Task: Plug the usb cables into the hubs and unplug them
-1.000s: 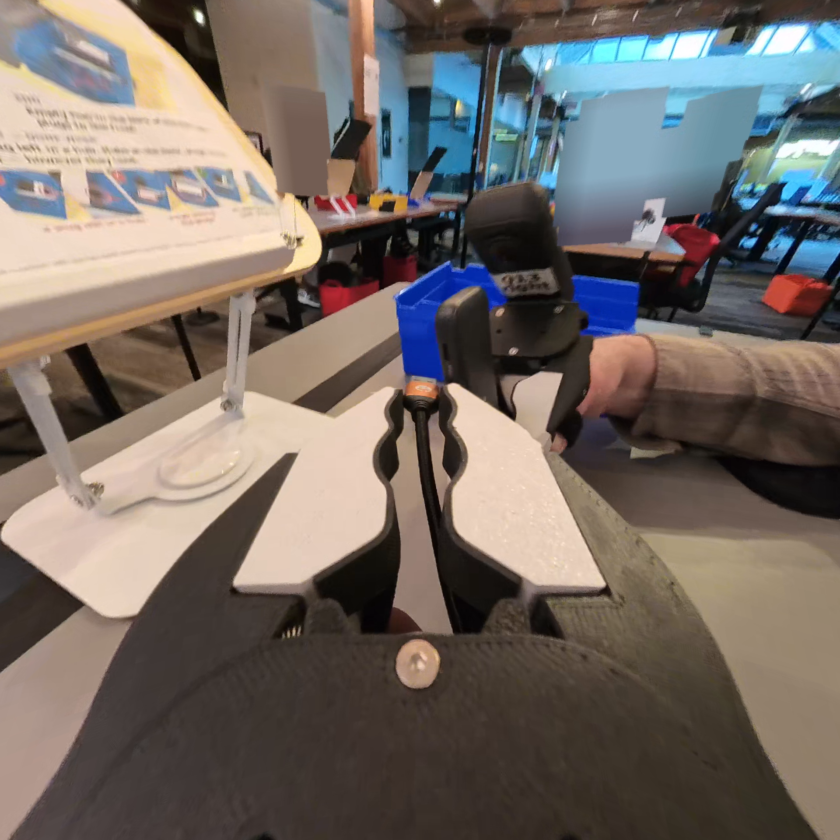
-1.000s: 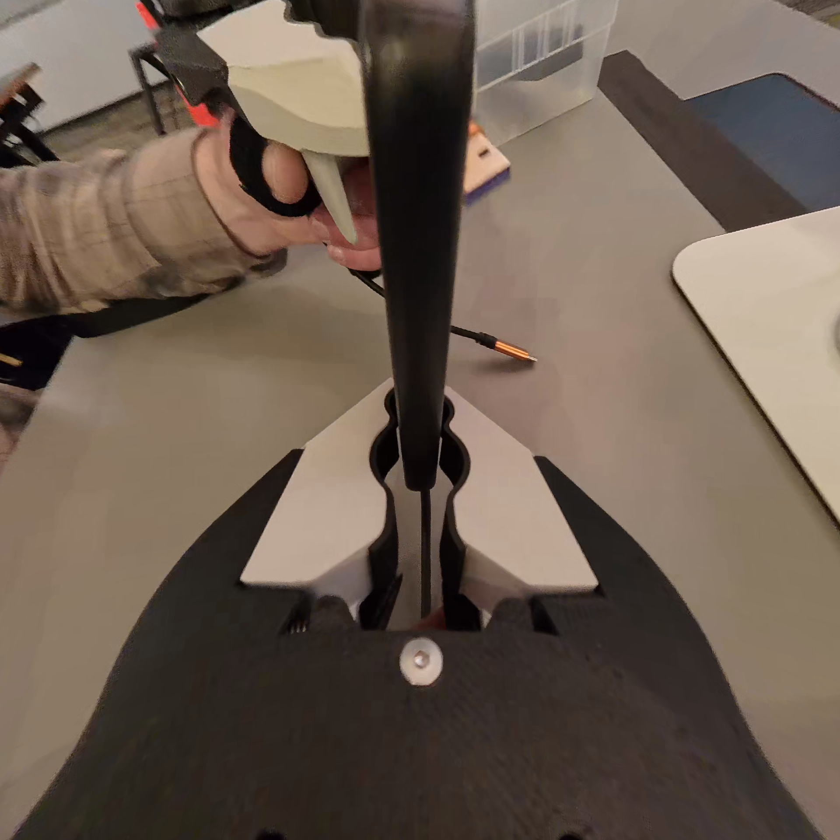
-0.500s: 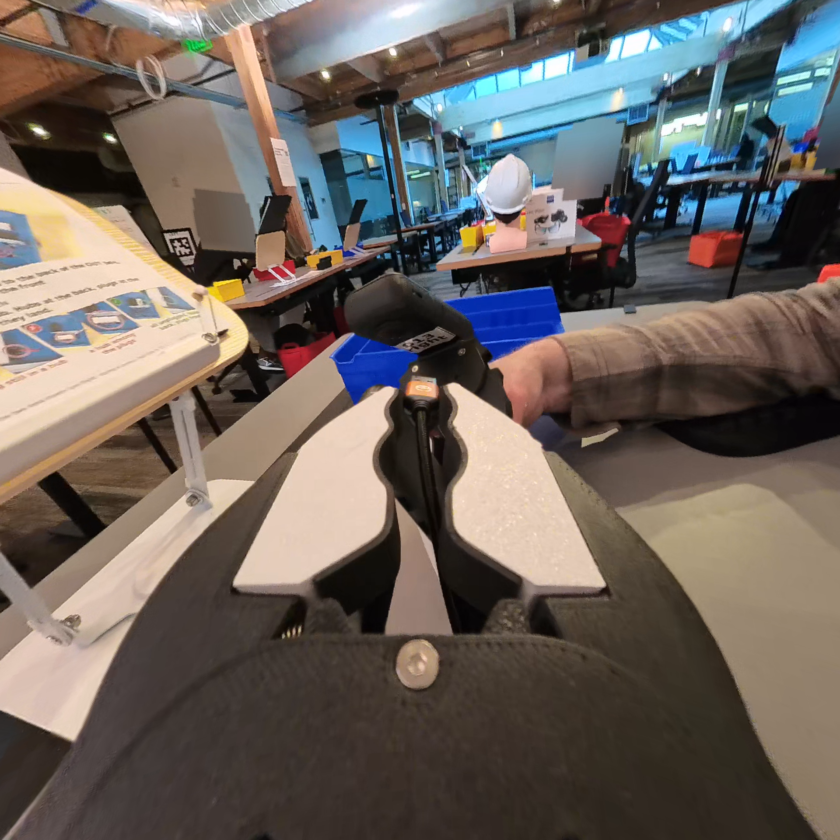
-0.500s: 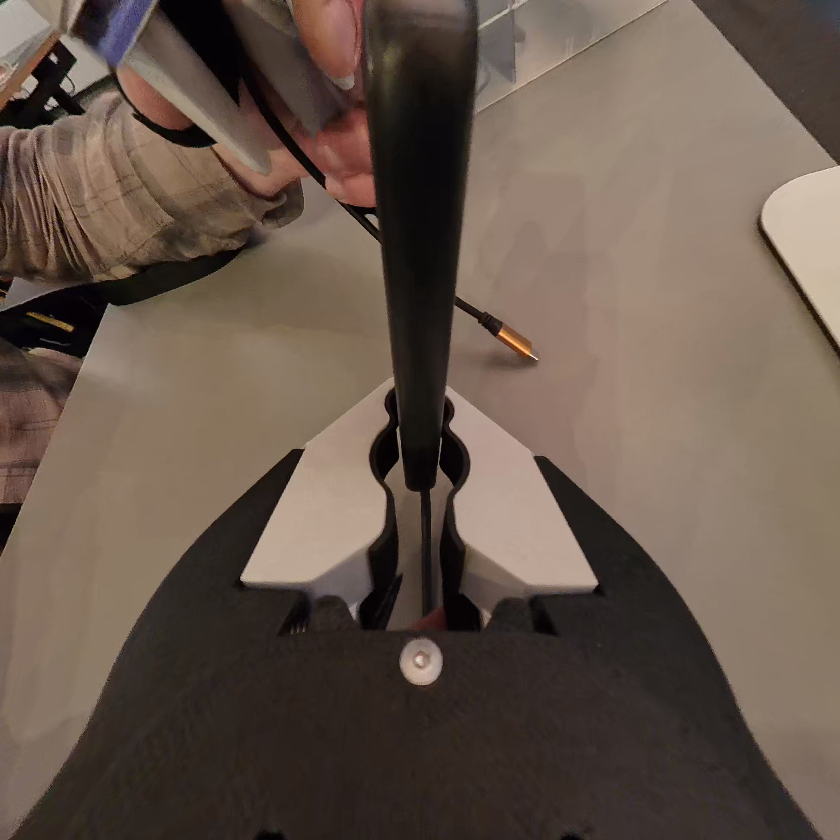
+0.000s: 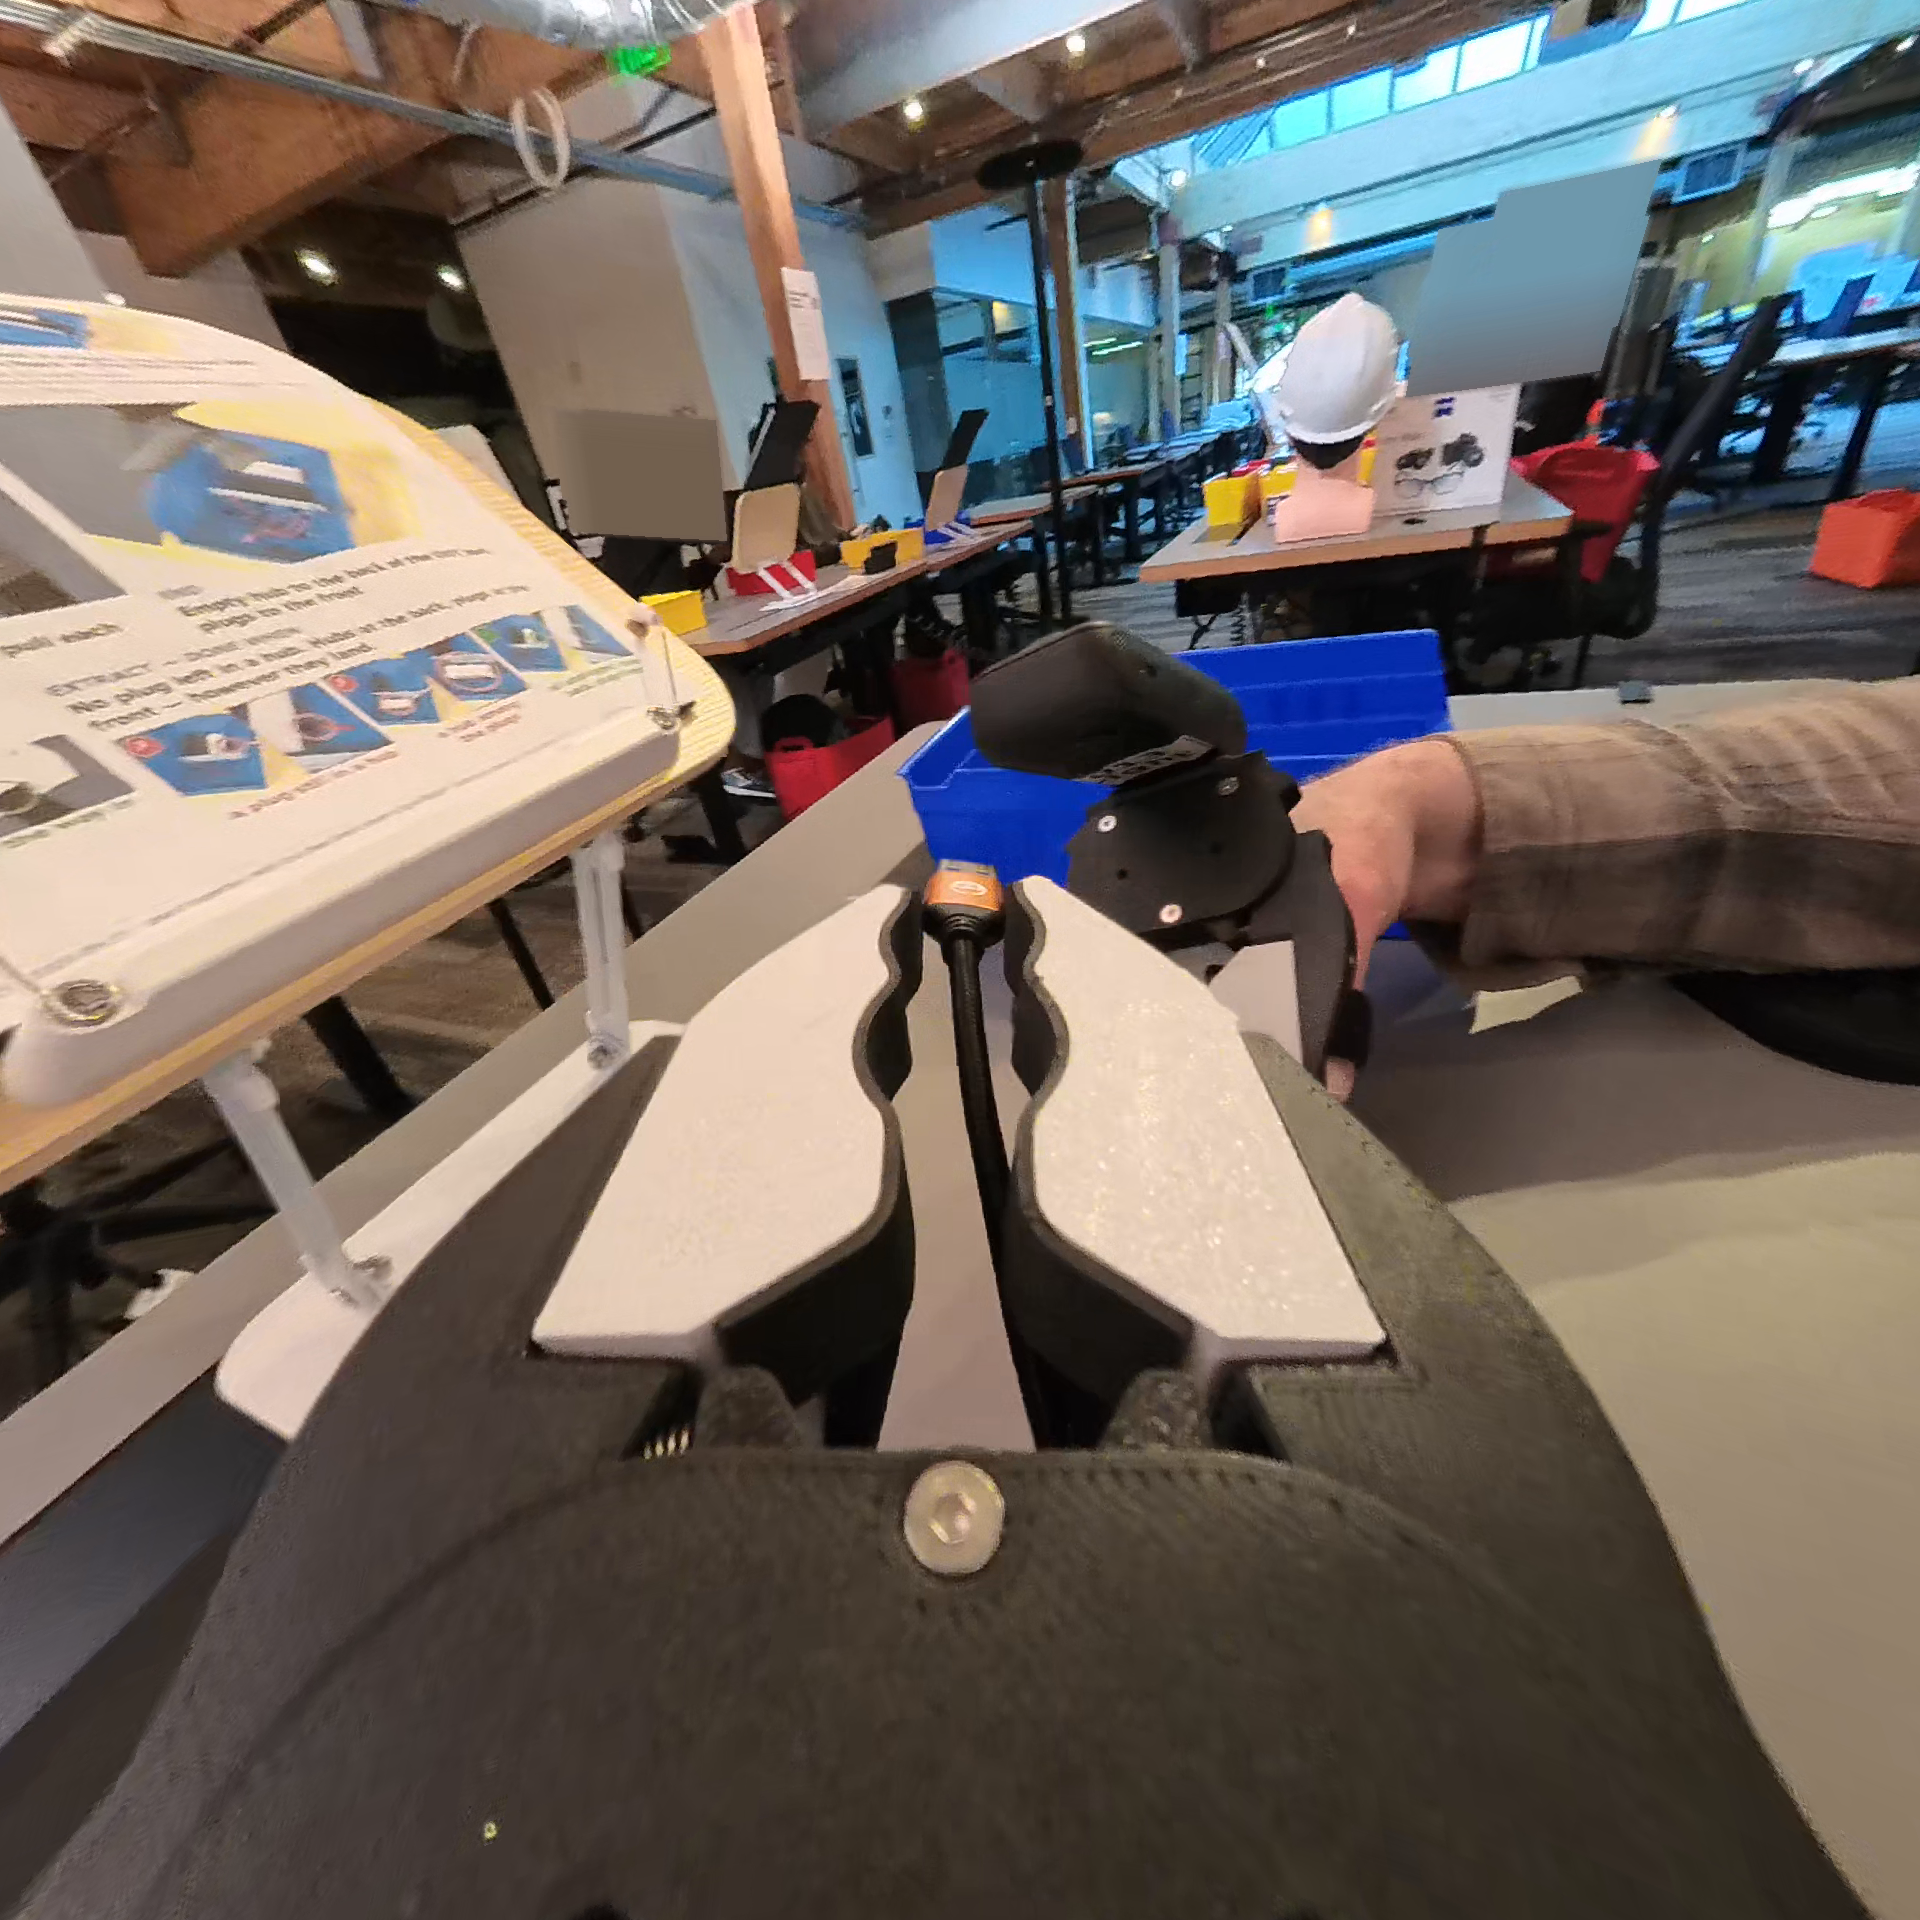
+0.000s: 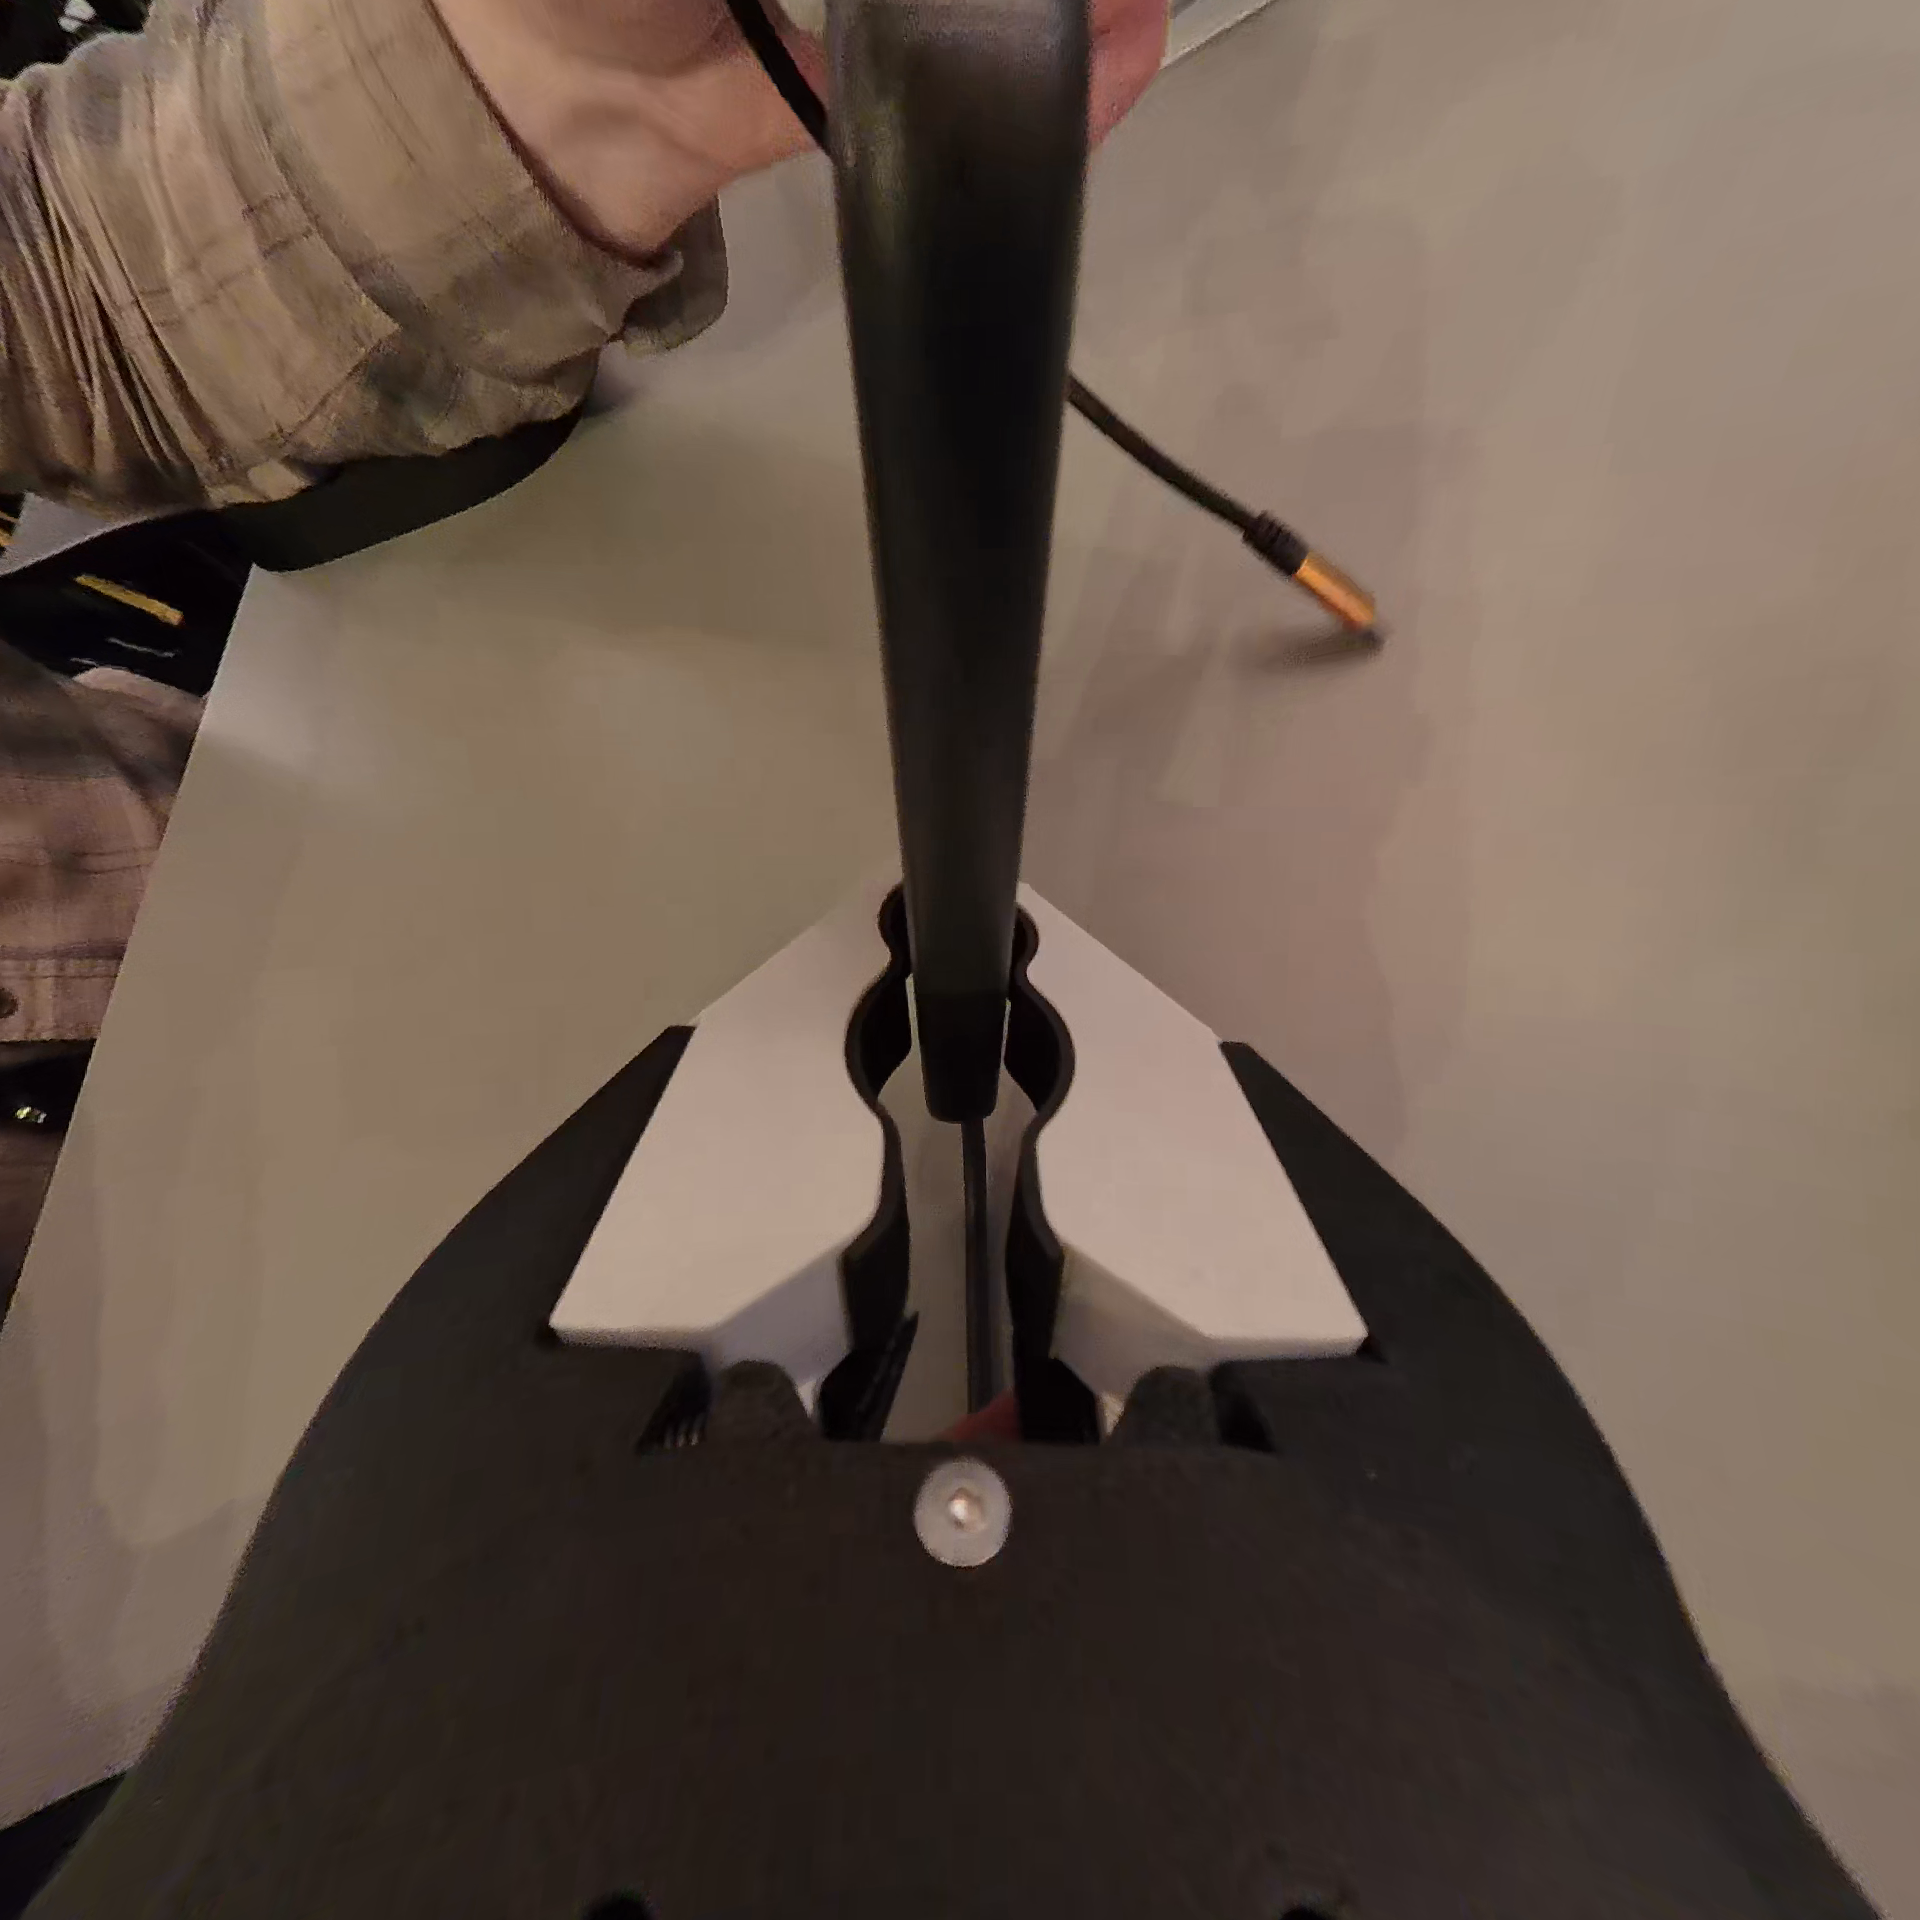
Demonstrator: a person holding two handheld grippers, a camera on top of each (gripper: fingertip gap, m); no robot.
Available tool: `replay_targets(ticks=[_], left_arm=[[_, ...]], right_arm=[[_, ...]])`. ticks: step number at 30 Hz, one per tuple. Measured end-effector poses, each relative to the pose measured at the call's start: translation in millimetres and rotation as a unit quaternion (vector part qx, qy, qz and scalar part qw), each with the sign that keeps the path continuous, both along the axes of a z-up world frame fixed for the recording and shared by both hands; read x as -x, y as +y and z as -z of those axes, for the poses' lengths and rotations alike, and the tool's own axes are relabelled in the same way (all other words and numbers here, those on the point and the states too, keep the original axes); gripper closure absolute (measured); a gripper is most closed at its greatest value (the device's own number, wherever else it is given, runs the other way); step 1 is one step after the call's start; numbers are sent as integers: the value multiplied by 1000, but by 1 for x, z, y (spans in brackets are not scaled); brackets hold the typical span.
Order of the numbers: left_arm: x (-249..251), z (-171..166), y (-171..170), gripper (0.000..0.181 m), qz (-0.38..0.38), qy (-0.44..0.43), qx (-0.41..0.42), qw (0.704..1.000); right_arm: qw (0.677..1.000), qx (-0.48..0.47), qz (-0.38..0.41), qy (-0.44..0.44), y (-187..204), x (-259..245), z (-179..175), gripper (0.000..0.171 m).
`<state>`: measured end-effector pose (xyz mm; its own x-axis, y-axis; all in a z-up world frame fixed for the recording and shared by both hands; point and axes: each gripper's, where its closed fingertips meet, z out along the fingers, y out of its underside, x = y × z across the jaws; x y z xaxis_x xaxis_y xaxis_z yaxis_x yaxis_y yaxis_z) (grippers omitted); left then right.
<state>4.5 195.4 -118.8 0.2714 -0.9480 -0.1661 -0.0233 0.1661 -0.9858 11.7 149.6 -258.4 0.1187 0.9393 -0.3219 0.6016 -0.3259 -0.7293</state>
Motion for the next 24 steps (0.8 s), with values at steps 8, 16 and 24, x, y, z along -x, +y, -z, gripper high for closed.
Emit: replay_targets(ticks=[8, 16, 24], left_arm=[[0, 15, 9, 166, -22, 72, 19, 997], [-11, 42, 15, 166, -36, 114, 70, 990], [-13, 64, 18, 166, -35, 141, 101, 984]], right_arm=[[998, 8, -40, -38, -15, -2, 9, 162], [990, 22, -87, -108, -31, -13, 24, 162], [986, 1, -94, -138, -31, -13, 33, 162]])
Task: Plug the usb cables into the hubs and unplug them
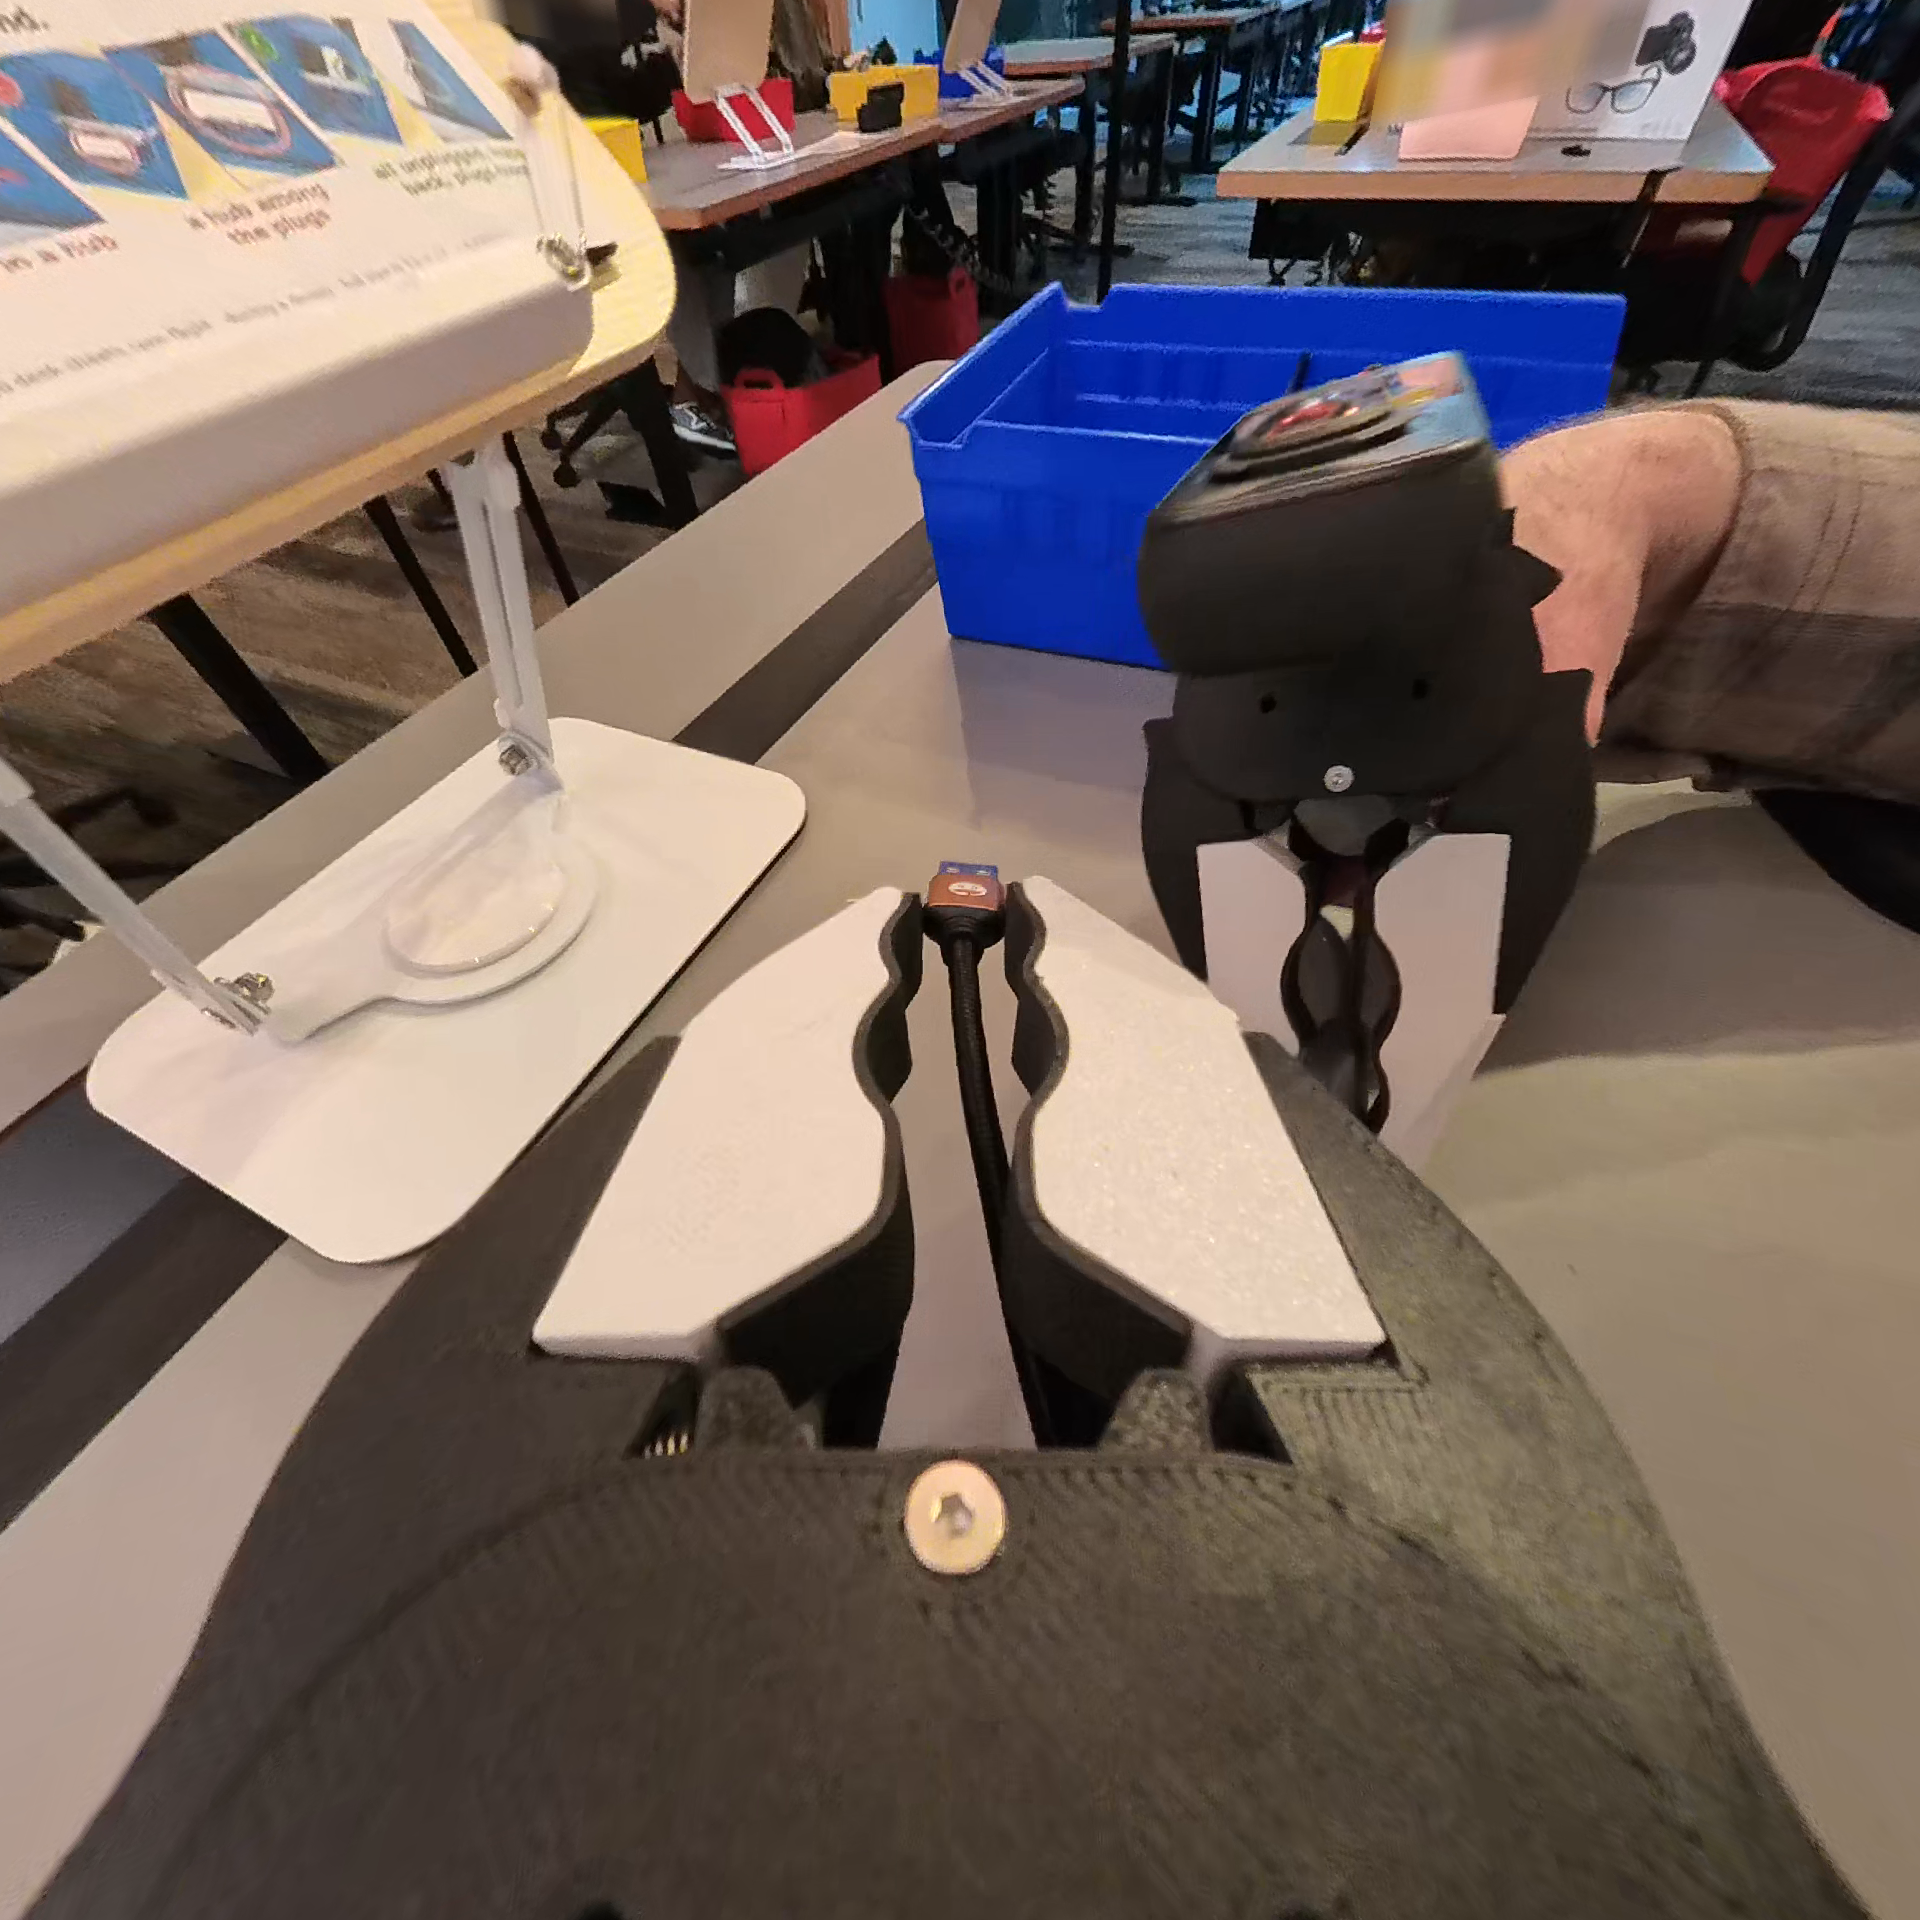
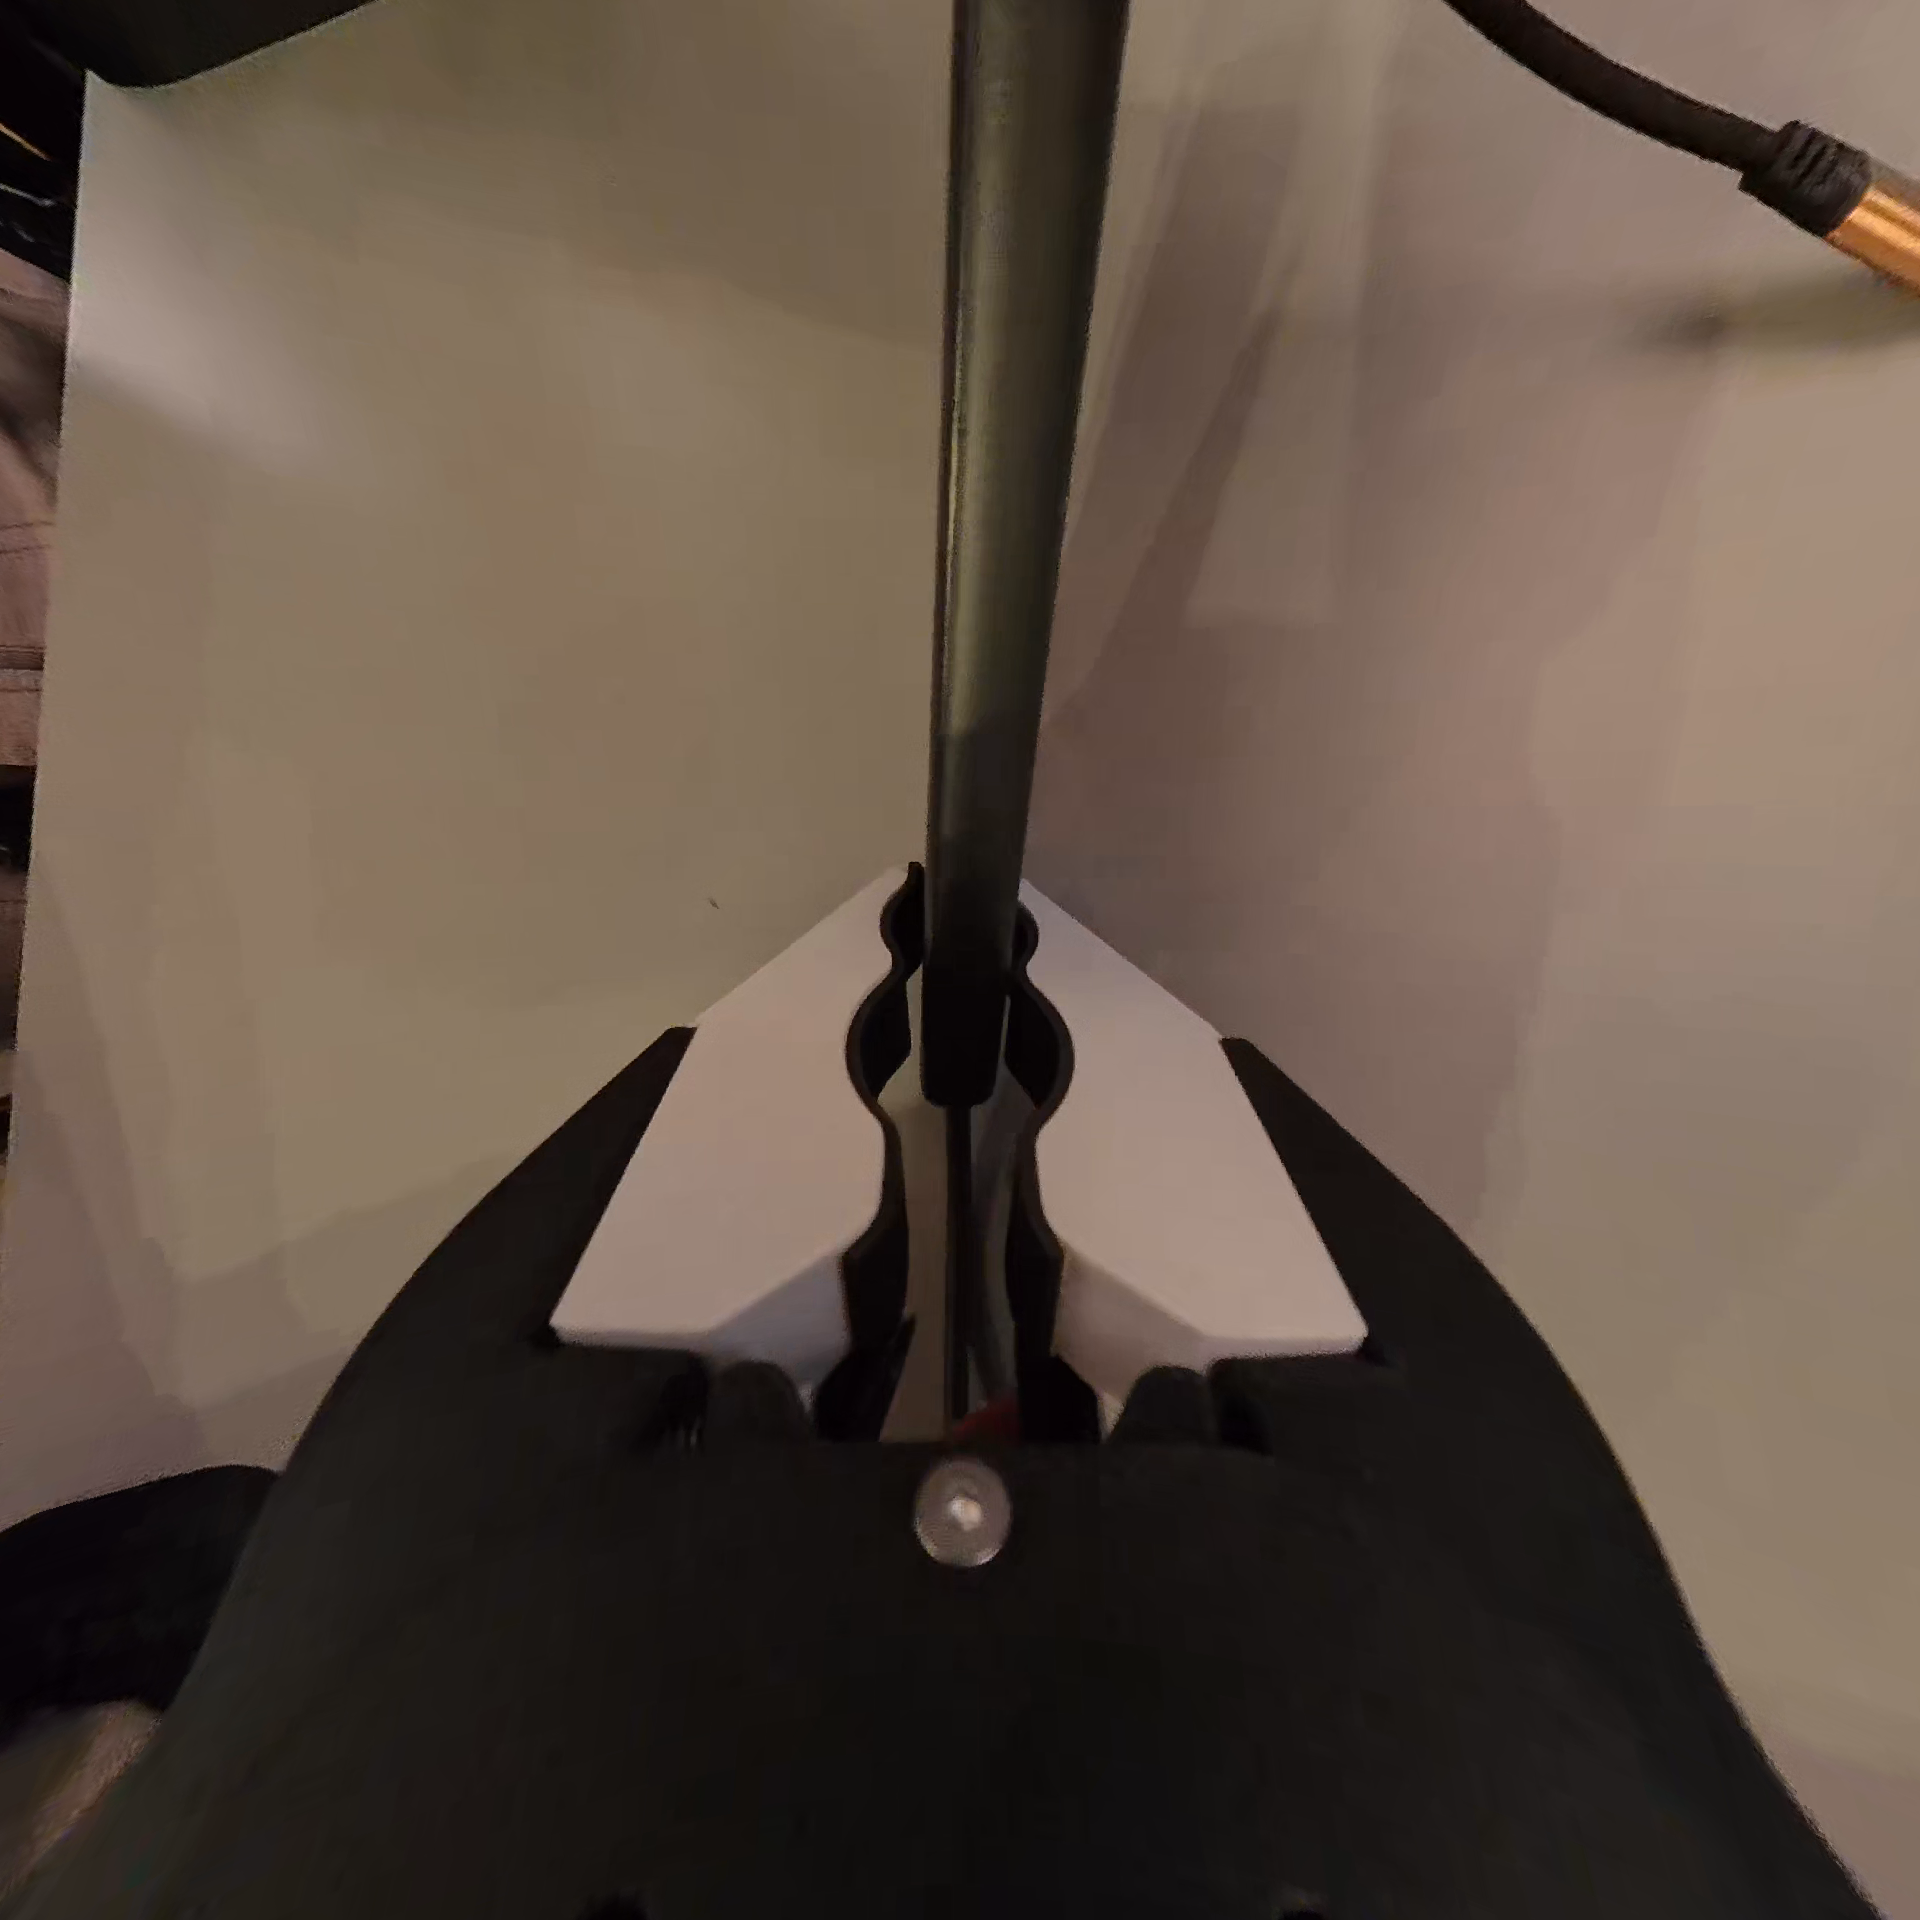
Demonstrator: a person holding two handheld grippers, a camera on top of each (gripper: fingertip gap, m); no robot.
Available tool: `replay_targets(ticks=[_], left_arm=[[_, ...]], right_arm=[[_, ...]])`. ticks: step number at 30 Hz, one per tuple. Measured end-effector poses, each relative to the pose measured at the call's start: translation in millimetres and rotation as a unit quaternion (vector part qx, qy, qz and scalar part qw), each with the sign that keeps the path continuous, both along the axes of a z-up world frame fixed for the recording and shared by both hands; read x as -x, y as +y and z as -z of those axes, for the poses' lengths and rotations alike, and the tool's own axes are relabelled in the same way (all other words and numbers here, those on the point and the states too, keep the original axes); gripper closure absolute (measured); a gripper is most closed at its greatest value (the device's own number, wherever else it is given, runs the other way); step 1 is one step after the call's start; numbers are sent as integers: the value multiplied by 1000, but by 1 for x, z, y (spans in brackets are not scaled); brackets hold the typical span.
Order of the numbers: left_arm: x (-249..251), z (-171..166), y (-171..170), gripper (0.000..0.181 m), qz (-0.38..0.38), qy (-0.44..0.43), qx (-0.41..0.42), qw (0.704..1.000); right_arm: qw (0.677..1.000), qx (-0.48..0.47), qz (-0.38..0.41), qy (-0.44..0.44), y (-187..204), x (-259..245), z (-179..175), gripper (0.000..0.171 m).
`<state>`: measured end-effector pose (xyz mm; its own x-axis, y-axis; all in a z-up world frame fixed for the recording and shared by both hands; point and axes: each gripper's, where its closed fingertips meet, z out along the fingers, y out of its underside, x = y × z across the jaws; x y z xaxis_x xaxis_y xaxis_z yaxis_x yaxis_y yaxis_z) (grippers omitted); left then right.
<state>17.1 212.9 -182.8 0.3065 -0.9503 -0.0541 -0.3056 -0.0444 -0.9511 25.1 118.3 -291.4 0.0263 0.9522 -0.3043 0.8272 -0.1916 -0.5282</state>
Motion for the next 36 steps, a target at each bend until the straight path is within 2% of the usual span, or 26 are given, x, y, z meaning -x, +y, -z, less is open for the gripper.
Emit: replay_targets(ticks=[4, 8, 12, 15, 20, 26, 28, 36], left_arm=[[3, 2, 4, 166, -5, -5, 11, 1000], [4, 3, 4, 166, -3, -9, 16, 1000], [5, 4, 4, 166, -1, -6, 17, 1000], [5, 3, 3, 166, 3, -6, 16, 1000], [6, 5, 3, 166, 5, 5, 7, 1000], [6, 6, 3, 166, 4, 9, 5, 1000], [7, 6, 4, 166, 3, 7, 5, 1000], [13, 0, 8, 166, -2, 2, -5, 1000]], right_arm=[[1000, -11, 0, 1, 1, 1, 0, 161], [1000, -9, 5, 9, 2, 3, -1, 151], [999, -31, 3, 9, 5, 3, -1, 161], [999, -34, 0, 5, 3, 2, -1, 161], [998, -53, -9, -10, 2, 2, 1, 151], [998, -67, -10, -11, 1, 1, 1, 148], [997, -80, -14, -17, 0, 2, 1, 143], [983, -167, -23, -67, 4, 5, 5, 139]])
